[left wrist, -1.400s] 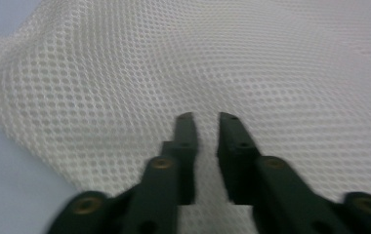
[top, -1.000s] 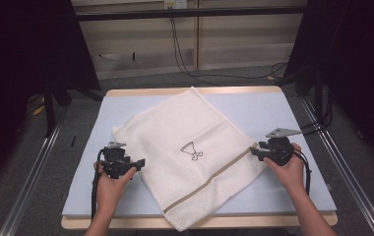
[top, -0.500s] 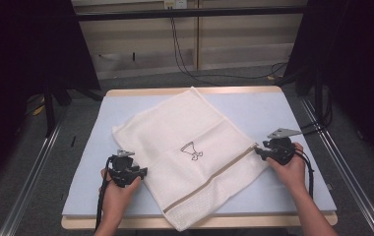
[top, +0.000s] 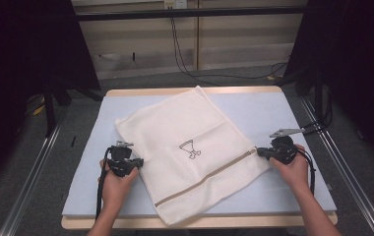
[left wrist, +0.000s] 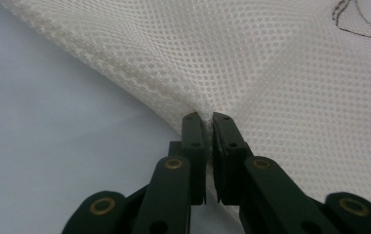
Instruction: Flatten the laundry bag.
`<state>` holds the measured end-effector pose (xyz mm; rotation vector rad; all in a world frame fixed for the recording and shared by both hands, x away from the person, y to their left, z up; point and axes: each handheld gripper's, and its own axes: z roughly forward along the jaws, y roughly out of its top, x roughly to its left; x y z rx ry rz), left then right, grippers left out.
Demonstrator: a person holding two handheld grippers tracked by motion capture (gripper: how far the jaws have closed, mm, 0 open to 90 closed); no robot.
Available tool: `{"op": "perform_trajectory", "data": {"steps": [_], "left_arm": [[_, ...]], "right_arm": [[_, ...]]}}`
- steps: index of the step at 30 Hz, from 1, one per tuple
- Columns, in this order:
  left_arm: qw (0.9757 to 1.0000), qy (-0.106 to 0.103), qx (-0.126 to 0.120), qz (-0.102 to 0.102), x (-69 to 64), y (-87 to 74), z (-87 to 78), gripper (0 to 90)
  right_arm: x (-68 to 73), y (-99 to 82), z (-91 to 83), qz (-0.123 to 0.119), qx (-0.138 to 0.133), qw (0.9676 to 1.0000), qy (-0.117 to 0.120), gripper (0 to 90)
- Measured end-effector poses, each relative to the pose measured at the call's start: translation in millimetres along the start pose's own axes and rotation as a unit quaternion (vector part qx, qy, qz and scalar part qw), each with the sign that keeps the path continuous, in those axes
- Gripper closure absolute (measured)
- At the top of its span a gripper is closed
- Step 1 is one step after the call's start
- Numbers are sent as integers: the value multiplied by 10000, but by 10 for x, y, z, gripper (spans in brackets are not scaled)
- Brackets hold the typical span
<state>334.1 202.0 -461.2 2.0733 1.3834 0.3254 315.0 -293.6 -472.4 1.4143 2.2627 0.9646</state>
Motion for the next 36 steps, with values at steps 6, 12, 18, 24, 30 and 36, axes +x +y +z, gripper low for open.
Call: {"op": "perform_trajectory", "data": {"steps": [6, 12, 18, 24, 30, 36], "left_arm": [[9999, 65, -31, -145, 164, 206, 176, 851], [9998, 142, -77, -130, 263, 413, 309, 850], [9994, 125, -294, -149, 326, 509, 419, 836], [9991, 141, -269, -302, 304, 463, 278, 614], [9989, -87, -223, -391, 180, 230, 37, 481], [9984, -307, 14, -477, 111, -13, 28, 485]], "right_arm": [[101, -70, -80, 50, 59, 9998, 181, 871], [234, -140, -128, -16, 61, 9994, 342, 870], [377, -248, -219, -48, 100, 9982, 594, 862], [395, -254, -284, 76, -205, 9986, 485, 669], [296, -174, -170, 301, -424, 9981, 346, 627], [337, -157, -61, 232, -284, 9984, 428, 686]]}}
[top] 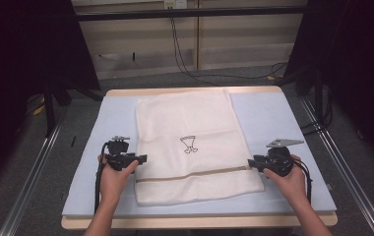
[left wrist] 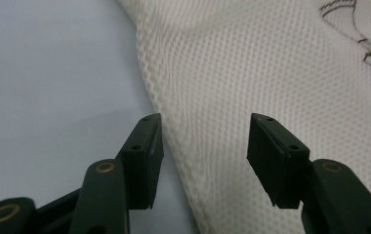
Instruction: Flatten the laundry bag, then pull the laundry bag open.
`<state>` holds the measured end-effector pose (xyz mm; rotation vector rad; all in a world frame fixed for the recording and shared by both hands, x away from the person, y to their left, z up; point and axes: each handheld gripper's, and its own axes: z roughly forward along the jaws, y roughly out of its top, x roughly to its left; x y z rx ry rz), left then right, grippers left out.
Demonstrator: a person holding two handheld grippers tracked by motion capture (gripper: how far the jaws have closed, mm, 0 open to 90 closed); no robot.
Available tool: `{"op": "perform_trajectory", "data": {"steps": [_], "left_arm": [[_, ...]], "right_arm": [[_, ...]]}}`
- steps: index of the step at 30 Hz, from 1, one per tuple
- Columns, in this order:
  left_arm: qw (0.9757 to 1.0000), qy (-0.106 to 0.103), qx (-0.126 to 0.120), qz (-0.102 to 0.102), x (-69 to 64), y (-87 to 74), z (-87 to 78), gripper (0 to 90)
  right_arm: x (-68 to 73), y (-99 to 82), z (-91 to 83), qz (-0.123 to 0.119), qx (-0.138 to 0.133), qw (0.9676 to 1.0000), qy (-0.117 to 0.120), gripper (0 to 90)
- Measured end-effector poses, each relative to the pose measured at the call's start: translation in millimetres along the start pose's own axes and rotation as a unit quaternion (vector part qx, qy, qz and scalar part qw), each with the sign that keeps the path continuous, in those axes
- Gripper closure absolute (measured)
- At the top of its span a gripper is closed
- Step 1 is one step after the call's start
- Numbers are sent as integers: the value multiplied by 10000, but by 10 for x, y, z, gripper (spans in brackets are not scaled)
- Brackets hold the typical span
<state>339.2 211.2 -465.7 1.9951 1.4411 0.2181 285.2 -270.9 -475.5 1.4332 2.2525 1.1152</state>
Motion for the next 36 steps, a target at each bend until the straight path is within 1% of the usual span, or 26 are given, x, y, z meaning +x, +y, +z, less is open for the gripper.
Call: {"op": "perform_trajectory", "data": {"steps": [1, 2, 3, 5, 6, 7, 8, 9, 11, 12, 15, 17, 18, 19, 20, 21, 24, 25, 27, 29, 30, 31, 32, 33, 34, 36], "left_arm": [[10000, 4, 82, 50, 6, -37, 10, 518], [10000, 20, -31, 57, 1, -62, 7, 533], [9999, 52, -70, 85, -2, -76, 4, 556], [9998, 69, 3, 199, -7, -72, -5, 599], [9997, 79, 20, 219, -16, -71, -6, 616], [9996, 87, 76, 252, -25, -66, -8, 656], [9994, 151, 91, 304, -36, -58, -3, 683], [9993, 146, 127, 309, -41, -51, -2, 724], [9990, 223, 162, 353, -42, -29, -1, 791], [9987, 221, 212, 406, -38, -21, -3, 819], [9983, 288, 227, 457, -45, -12, -16, 849], [9982, 366, 187, 431, -22, -26, -39, 853], [9983, 345, 214, 421, 4, -34, -60, 854], [9984, 392, 184, 373, 19, -41, -79, 855], [9983, 393, 205, 367, 42, -43, -103, 856], [9985, 408, 159, 313, 61, -50, -125, 857], [9988, 381, 182, 254, 114, -73, -193, 856], [9987, 410, 155, 272, 125, -79, -207, 856], [9987, 433, 153, 228, 156, -84, -222, 856], [9991, 390, 67, 131, 190, -89, -237, 852], [9991, 387, 65, 158, 204, -88, -249, 843], [9992, 360, 43, 155, 205, -86, -258, 820], [9992, 366, -41, 155, 196, -82, -267, 774], [9991, 374, -132, 174, 179, -74, -280, 715], [9989, 378, -183, 227, 157, -61, -294, 684], [9987, 296, -293, 310, 88, -33, -303, 609]], "right_arm": [[15, 3, -1, -16, 34, 10000, 12, 705], [28, 8, -7, -25, 91, 10000, 21, 741], [38, 11, -11, -5, 136, 9999, 54, 756], [56, 8, -17, 51, 230, 9996, 136, 780], [67, 4, -22, 21, 244, 9996, 155, 795], [83, -2, -27, 15, 271, 9995, 181, 804], [104, -9, -34, 29, 300, 9993, 224, 806], [136, -24, -44, 23, 318, 9992, 233, 807], [167, -37, -59, -13, 353, 9990, 290, 810], [178, -45, -67, -7, 365, 9988, 329, 812], [197, -61, -70, -14, 343, 9987, 369, 815], [213, -60, -63, -13, 358, 9985, 406, 816], [228, -57, -58, -37, 350, 9986, 395, 818], [244, -53, -55, -53, 352, 9985, 417, 820], [264, -51, -45, -66, 321, 9984, 458, 822], [283, -51, -32, -106, 318, 9983, 485, 826], [335, -43, 15, -179, 277, 9984, 456, 833], [351, -28, 25, -156, 278, 9983, 478, 834], [383, -16, 41, -156, 290, 9979, 550, 840], [420, -20, 47, -220, 331, 9972, 627, 836], [436, -22, 44, -237, 327, 9972, 626, 826], [448, -21, 32, -240, 317, 9973, 614, 798], [445, -18, 17, -252, 245, 9975, 605, 760], [442, -16, -3, -243, 133, 9981, 547, 748], [430, -10, -21, -275, 50, 9982, 539, 748], [411, 0, -59, -372, -102, 9982, 455, 747]]}}
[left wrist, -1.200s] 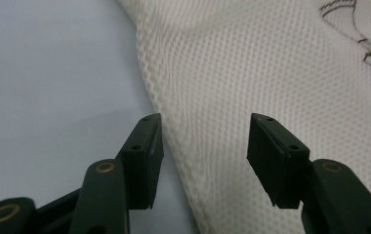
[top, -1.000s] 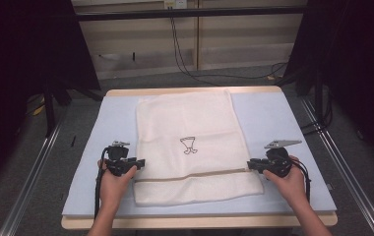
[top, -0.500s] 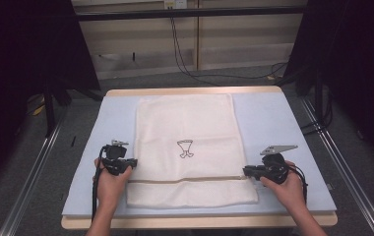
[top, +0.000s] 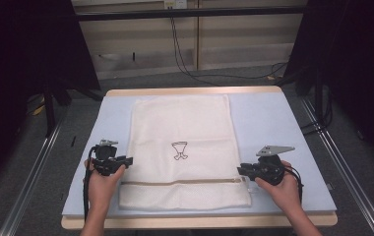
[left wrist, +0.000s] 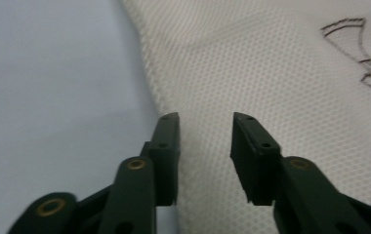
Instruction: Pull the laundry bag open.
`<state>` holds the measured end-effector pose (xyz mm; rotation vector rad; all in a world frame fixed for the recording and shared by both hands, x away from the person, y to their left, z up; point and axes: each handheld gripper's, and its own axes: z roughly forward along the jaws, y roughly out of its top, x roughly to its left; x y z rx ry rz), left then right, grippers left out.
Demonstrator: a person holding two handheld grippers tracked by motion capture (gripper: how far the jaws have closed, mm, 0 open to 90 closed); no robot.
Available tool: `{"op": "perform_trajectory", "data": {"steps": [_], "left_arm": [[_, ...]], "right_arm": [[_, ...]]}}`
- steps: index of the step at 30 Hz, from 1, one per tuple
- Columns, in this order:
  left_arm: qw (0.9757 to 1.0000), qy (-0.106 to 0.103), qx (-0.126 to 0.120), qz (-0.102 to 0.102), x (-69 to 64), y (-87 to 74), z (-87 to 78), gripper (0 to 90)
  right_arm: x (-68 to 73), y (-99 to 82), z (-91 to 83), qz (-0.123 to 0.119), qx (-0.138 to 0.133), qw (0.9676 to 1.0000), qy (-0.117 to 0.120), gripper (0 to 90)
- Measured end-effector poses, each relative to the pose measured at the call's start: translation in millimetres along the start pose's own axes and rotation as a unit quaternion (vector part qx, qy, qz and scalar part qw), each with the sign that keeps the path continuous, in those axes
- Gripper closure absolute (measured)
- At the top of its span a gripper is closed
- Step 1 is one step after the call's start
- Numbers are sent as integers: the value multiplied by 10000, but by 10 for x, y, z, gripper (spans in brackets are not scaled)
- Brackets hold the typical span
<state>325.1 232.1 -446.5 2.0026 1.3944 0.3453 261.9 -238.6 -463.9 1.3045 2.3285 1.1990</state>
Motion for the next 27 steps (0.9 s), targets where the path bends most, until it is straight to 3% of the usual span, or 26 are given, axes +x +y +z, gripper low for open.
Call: {"op": "perform_trajectory", "data": {"steps": [1, 3, 6, 7, 11, 13, 14, 16, 19, 22, 24, 27], "left_arm": [[10000, -37, -41, 68, -39, 18, 1, 563], [9994, -327, -32, 103, -132, 44, 16, 526], [9981, -515, 73, 324, -300, 72, 51, 464], [9978, -593, 27, 301, -358, 81, 63, 429], [9949, -922, 11, 413, -537, 117, 99, 357], [9928, -1077, 76, 510, -609, 132, 125, 341], [9925, -1152, 21, 411, -648, 138, 138, 337], [9899, -1328, 48, 491, -696, 158, 158, 319], [9883, -1424, -51, 544, -772, 165, 190, 303], [9863, -1540, 21, 587, -824, 179, 216, 306], [9845, -1688, 145, 453, -877, 188, 243, 310], [9816, -1832, 207, 498, -966, 188, 298, 319]], "right_arm": [[-5, 0, -16, -82, -59, 9999, -49, 740], [-5, -18, -42, -264, -150, 9994, -163, 741], [-5, -66, -55, -540, -206, 9981, -234, 779], [-5, -81, -62, -579, -244, 9977, -236, 801], [-9, -85, -94, -521, -344, 9980, -108, 889], [-7, -88, -103, -530, -346, 9980, -92, 900], [-5, -94, -104, -557, -341, 9978, -113, 900], [8, -106, -112, -599, -318, 9976, -139, 900], [13, -128, -132, -625, -332, 9973, -173, 900], [16, -158, -163, -615, -350, 9972, -227, 900], [25, -175, -180, -606, -340, 9973, -230, 900], [38, -199, -178, -590, -283, 9976, -228, 900]]}}
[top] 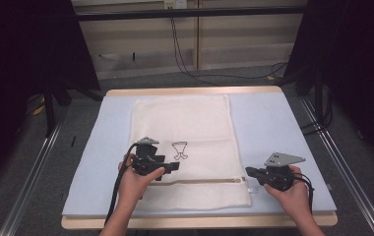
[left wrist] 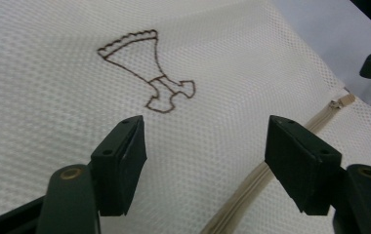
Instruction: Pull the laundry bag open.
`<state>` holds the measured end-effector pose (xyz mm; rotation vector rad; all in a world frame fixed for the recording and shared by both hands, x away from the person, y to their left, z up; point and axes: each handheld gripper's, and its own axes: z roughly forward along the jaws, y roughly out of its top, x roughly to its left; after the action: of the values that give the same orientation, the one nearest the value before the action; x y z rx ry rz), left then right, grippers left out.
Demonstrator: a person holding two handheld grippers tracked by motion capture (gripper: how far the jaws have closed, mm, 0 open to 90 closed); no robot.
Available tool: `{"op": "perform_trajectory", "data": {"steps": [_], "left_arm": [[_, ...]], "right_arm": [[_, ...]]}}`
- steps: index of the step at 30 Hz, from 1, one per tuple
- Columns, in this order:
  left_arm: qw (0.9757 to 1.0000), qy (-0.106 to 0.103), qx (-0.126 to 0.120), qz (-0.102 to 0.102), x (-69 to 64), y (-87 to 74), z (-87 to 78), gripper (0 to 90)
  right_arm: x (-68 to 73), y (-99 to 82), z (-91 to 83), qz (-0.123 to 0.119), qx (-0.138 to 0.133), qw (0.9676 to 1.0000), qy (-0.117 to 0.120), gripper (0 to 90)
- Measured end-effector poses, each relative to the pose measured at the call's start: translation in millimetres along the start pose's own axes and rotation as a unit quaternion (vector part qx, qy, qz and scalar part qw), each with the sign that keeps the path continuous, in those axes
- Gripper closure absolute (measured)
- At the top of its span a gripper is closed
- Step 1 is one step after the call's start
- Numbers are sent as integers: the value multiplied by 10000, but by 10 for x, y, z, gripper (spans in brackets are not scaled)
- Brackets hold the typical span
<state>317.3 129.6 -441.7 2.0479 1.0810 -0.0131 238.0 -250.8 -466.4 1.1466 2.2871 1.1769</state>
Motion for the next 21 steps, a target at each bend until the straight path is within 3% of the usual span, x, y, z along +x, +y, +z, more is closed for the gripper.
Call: {"op": "perform_trajectory", "data": {"steps": [5, 10, 13, 17, 21], "left_arm": [[9996, -276, 111, -26, -112, 7, 133, 343], [9986, -461, 172, -177, -205, 6, 196, 382], [9976, -608, 230, -225, -289, 0, 235, 406], [9967, -685, 366, -224, -384, -10, 313, 437], [9952, -845, 434, -237, -452, -12, 363, 455]], "right_arm": [[62, -26, 47, -51, 92, 9999, 117, 900], [127, -20, 117, -67, 234, 9995, 213, 900], [142, -28, 151, -32, 367, 9992, 164, 900], [152, -37, 162, 123, 248, 9992, 279, 900], [193, 9, 194, 115, 231, 9989, 393, 900]]}}
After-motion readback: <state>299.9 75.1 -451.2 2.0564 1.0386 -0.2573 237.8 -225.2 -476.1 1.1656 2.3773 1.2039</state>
